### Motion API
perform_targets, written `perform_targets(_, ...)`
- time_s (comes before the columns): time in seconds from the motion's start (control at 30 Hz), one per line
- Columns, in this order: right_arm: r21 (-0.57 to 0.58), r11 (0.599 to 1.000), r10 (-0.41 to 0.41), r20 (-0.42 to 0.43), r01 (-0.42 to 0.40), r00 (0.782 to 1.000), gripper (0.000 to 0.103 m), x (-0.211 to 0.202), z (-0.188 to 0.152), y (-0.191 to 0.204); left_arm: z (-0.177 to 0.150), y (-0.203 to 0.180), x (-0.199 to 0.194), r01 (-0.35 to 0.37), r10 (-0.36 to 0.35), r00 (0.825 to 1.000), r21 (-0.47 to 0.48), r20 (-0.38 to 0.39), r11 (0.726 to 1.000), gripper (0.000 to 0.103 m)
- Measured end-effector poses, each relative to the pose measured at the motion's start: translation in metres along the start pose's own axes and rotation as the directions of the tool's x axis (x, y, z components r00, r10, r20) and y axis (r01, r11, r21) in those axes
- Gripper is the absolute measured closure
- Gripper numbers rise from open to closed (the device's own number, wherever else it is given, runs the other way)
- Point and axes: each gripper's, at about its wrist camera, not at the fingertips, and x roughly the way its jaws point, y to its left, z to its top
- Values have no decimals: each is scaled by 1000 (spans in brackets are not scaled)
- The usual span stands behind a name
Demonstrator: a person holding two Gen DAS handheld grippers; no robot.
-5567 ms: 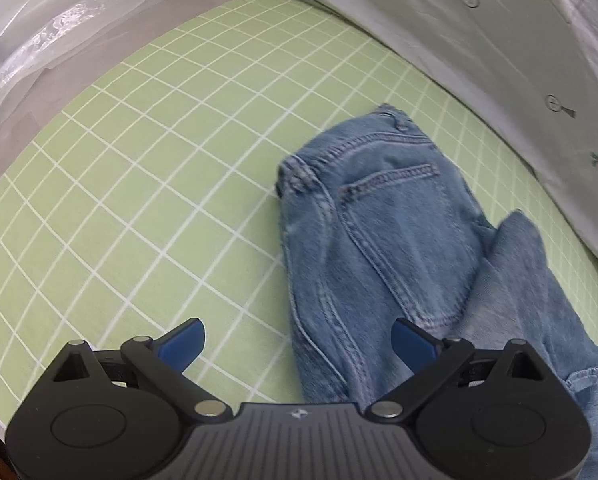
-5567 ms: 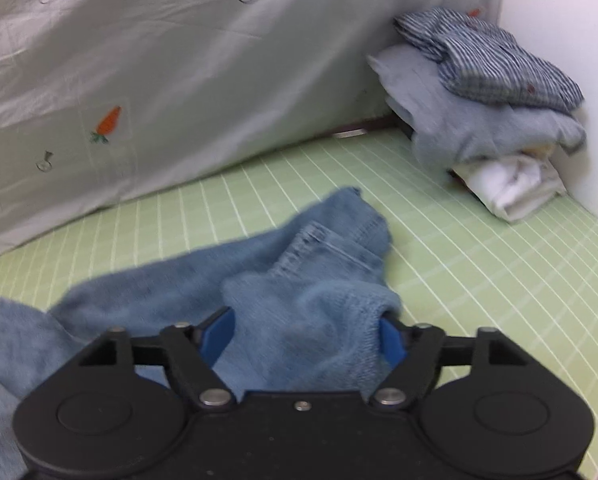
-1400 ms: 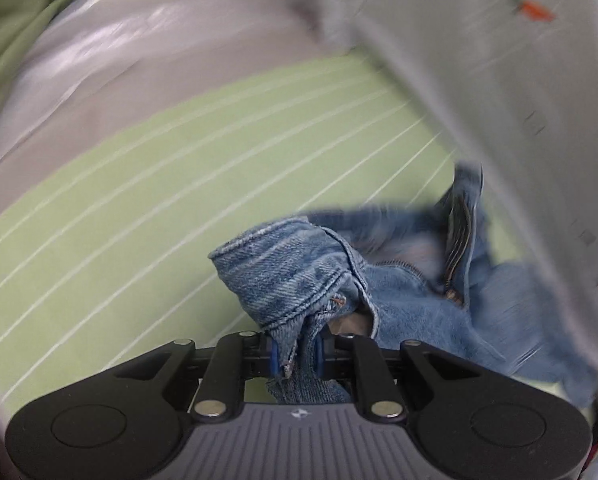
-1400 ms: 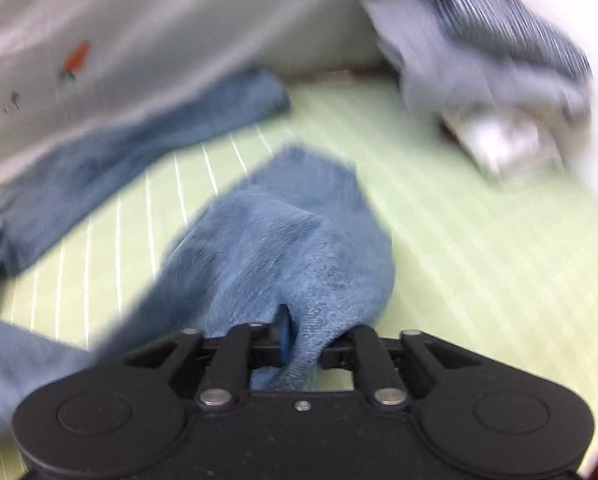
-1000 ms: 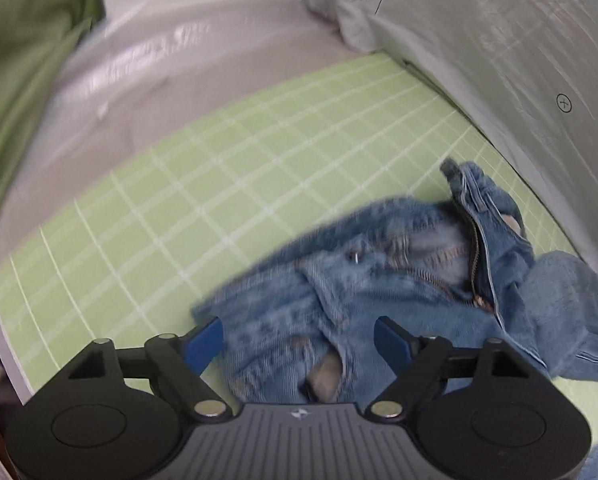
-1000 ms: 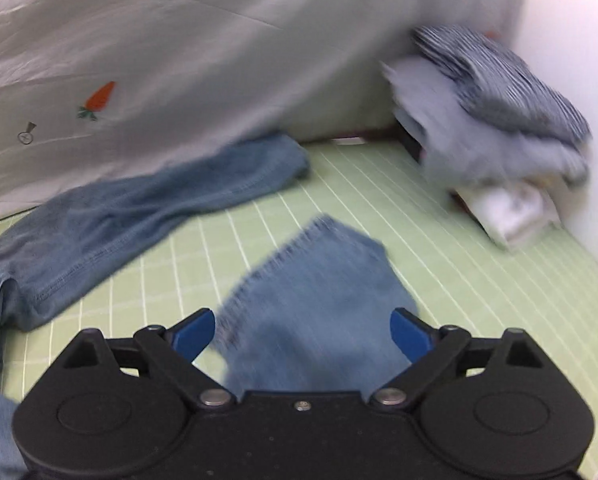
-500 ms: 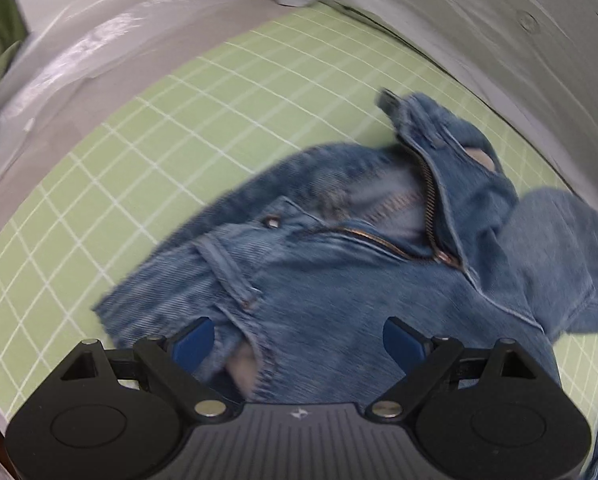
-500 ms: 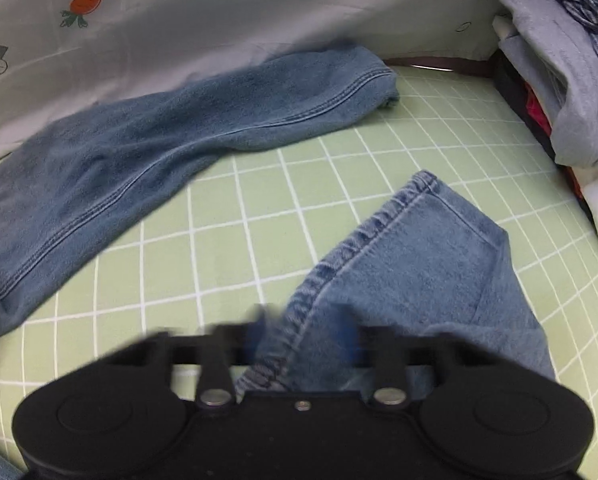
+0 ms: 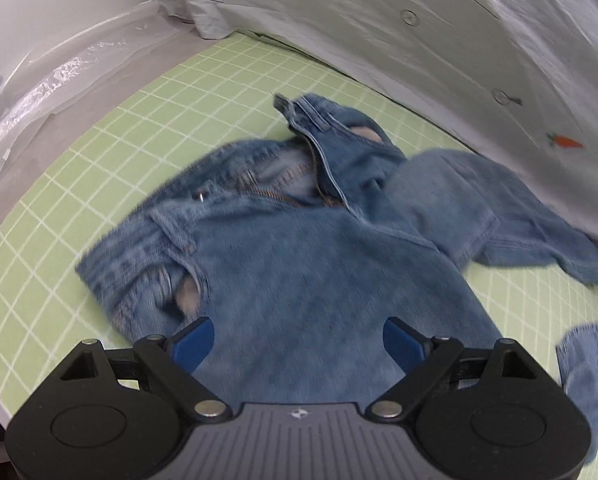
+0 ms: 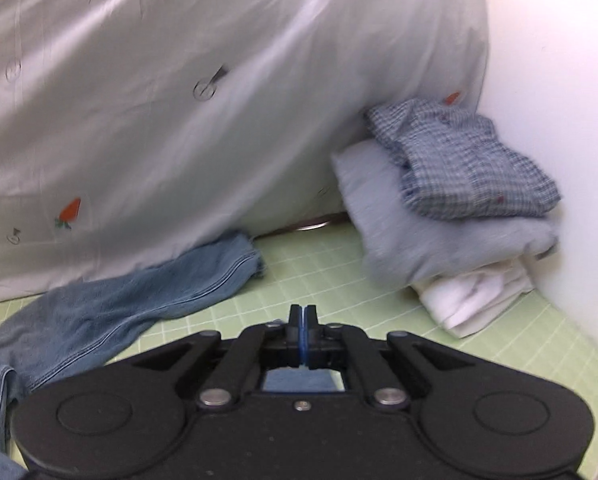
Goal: Fold clothes
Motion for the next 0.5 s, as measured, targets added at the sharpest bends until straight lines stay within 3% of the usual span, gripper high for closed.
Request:
perform_targets(0.07, 8, 999, 39, -39, -39, 998, 55, -2, -3, -12, -13, -4, -3, 6, -7, 1000, -10, -12, 1000, 11)
perform_targets(0.1, 0, 999, 36, -52, -36, 998, 13, -1, -10, -11, -20, -6, -5, 10, -10, 1000, -17, -18, 1000, 11)
perform_targets(0.13, -19, 999, 34, -45, -35, 998, 4, -3, -18, -9, -25, -8, -7, 13, -14, 1000, -24, -19, 1000, 11)
perform_targets(0.3, -55, 983, 170, -61, -173, 984, 0, -2, -46, 6, -44, -22, -9, 17, -18, 1000, -53, -8, 998, 7)
perform_targets(0.5, 48, 968, 249, -113, -245, 962, 0, 31, -49, -5, -50, -44, 13, -8, 3, 998, -74, -61, 997, 6)
